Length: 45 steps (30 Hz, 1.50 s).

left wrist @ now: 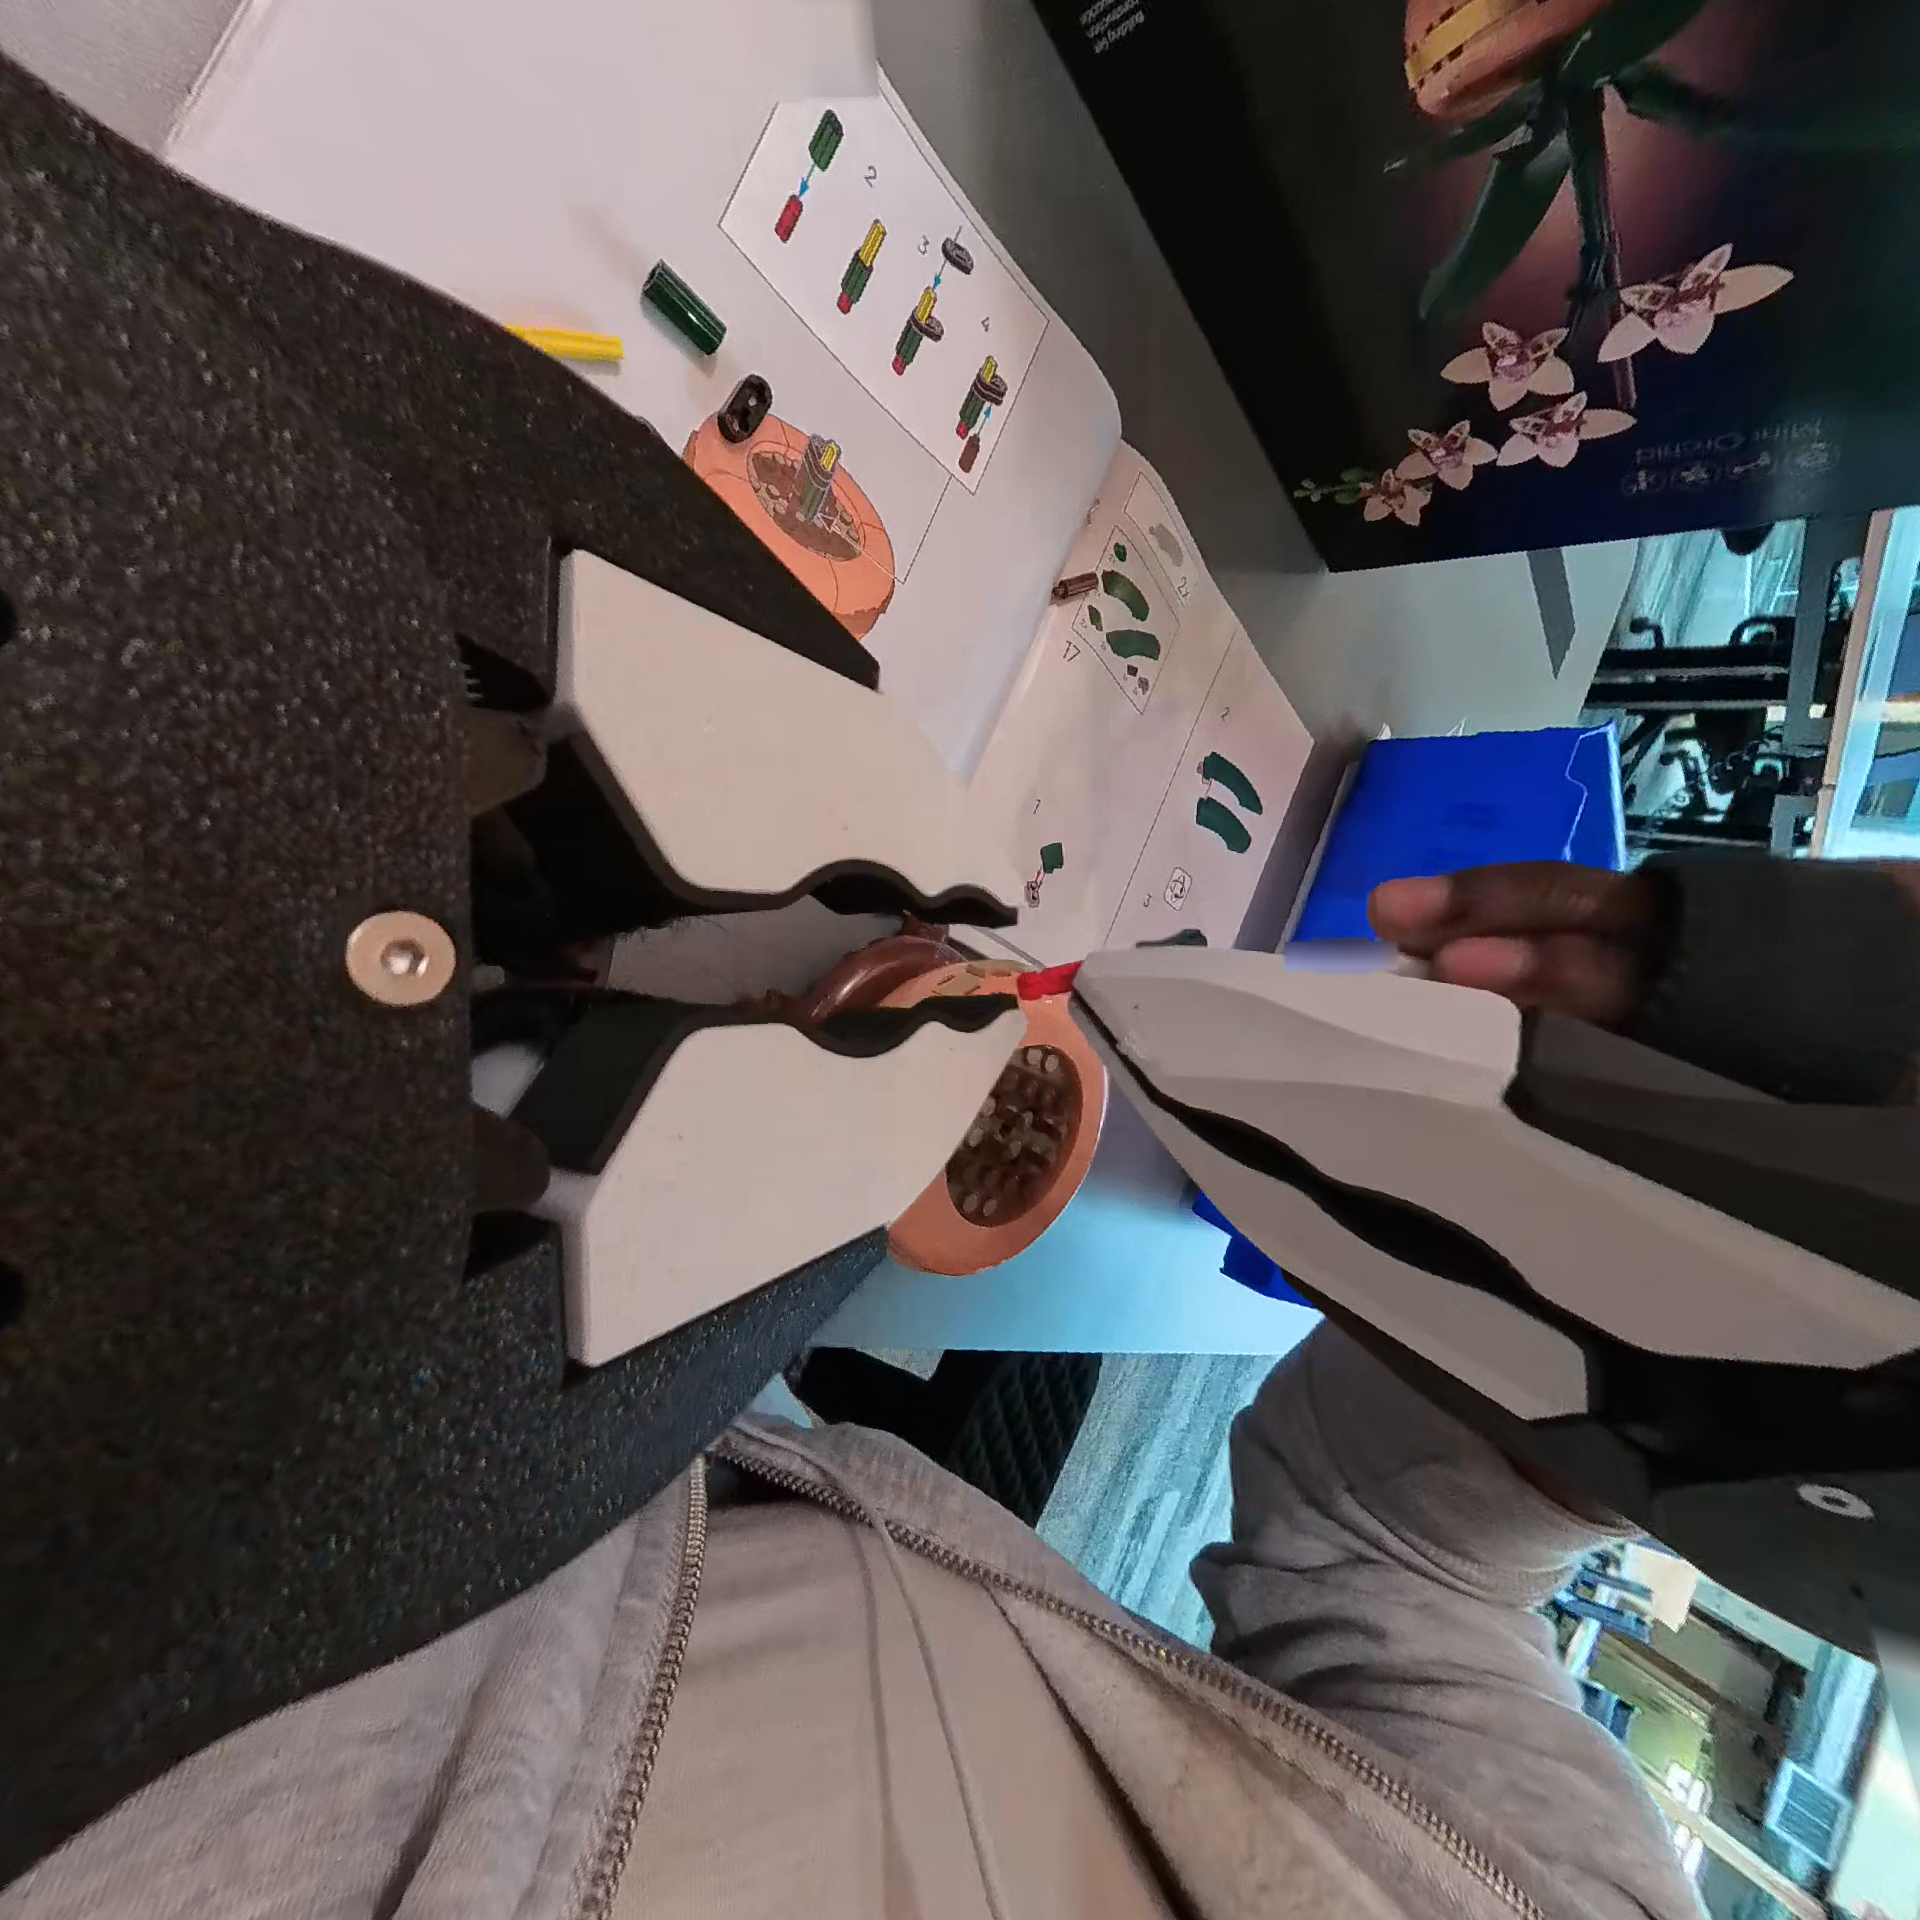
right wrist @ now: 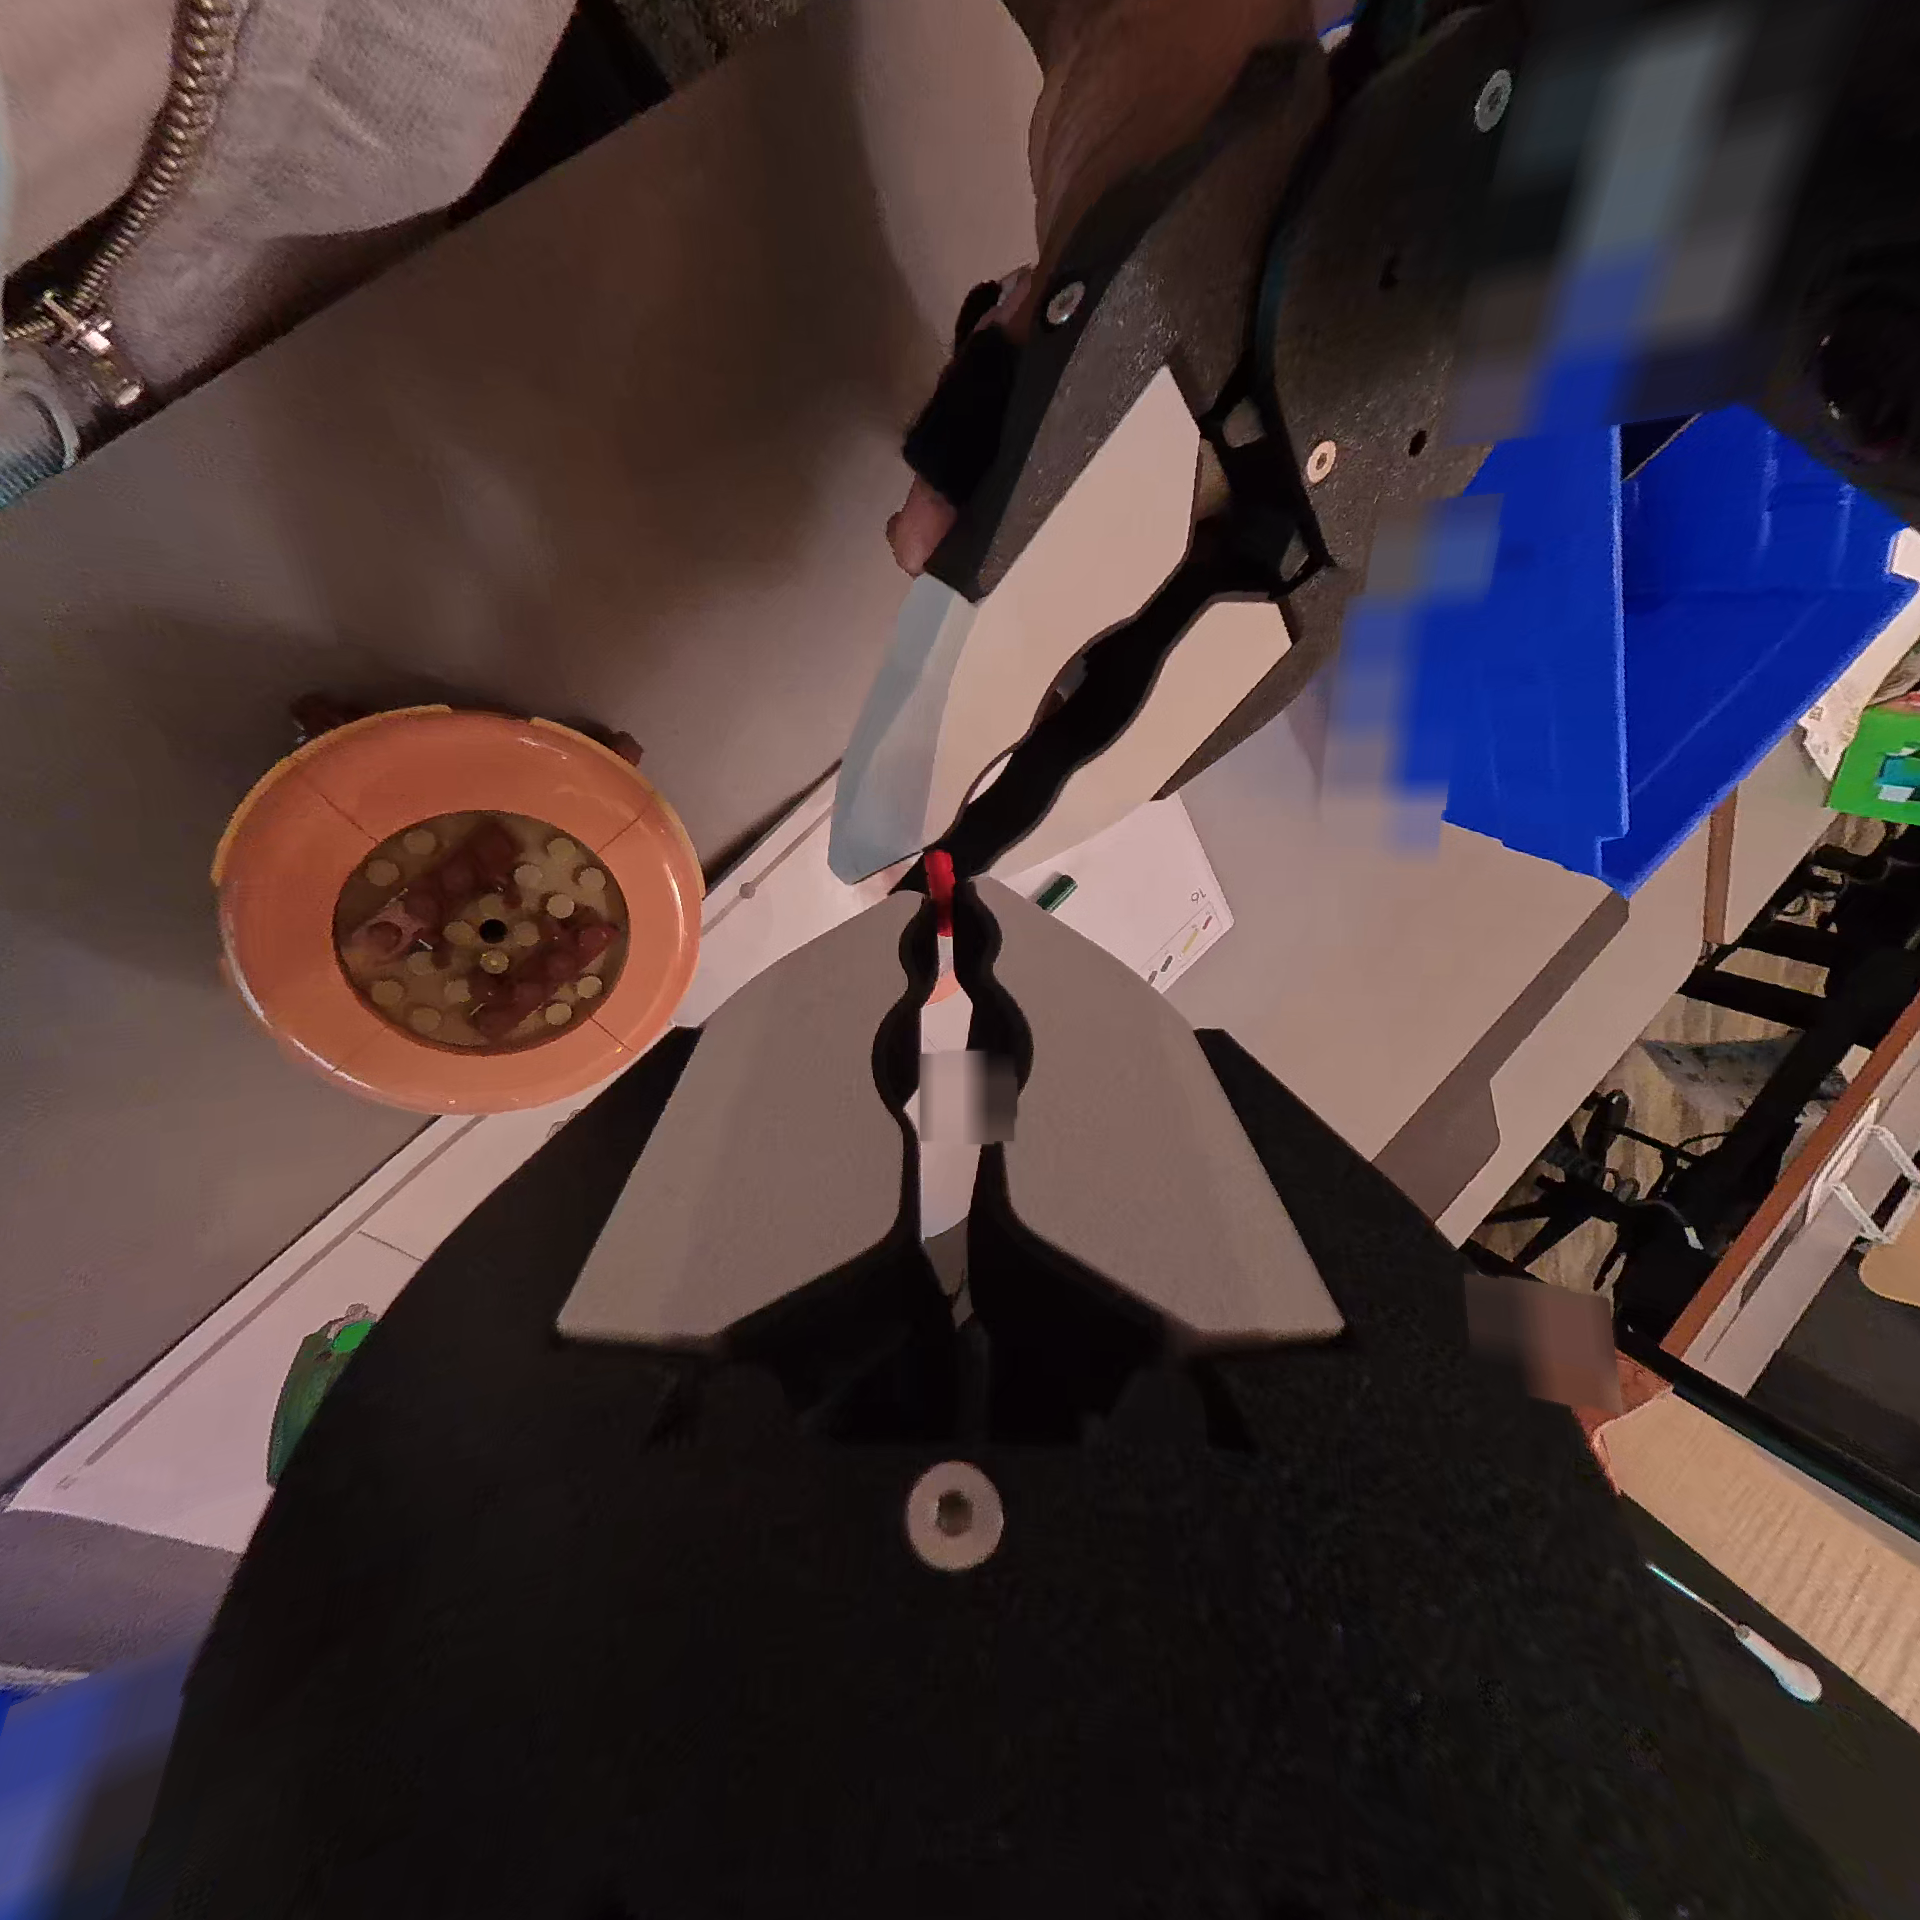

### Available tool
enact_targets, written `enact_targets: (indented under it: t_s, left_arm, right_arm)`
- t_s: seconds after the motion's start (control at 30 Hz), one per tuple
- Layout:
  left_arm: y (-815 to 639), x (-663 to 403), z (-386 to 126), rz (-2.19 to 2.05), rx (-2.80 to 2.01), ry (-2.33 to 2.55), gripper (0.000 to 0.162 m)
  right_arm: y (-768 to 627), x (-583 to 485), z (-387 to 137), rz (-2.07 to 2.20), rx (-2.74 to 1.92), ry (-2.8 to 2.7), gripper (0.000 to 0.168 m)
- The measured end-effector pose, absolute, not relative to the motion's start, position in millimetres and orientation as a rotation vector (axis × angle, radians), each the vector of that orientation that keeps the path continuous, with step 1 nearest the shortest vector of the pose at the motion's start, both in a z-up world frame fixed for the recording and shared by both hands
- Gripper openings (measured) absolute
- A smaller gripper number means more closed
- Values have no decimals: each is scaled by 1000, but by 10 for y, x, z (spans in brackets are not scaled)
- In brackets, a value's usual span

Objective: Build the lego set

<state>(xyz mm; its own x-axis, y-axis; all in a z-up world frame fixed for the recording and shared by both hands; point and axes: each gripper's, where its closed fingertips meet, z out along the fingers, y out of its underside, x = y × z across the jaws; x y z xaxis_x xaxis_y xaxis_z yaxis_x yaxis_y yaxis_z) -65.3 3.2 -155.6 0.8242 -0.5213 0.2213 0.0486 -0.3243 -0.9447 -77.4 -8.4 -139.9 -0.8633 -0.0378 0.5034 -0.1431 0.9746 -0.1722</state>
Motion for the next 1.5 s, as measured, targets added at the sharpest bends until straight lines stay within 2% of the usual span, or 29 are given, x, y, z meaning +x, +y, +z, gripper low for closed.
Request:
enact_targets:
  t_s: [0.53,0.83,1.1,1.23,1.37,1.5]
  left_arm:
    - [41,-617,-1656,-419,-1891,442,2]
    - [49,-636,-1648,-405,-1898,427,9]
    - [43,-633,-1656,-412,-1901,424,2]
    - [74,-705,-1585,-427,-1836,370,2]
    - [60,-854,-1553,-418,-1783,307,2]
    - [-81,-1080,-1526,-445,-1671,176,2]
  right_arm:
    - [-91,-791,-1456,215,138,-2633,3]
    - [-90,-786,-1500,140,171,-2649,3]
    - [-96,-804,-1486,151,168,-2642,3]
    - [-101,-869,-1355,341,-64,-2571,8]
    - [36,-975,-1159,750,-464,-2392,12]
    - [232,-1017,-1222,1153,-856,-2234,11]
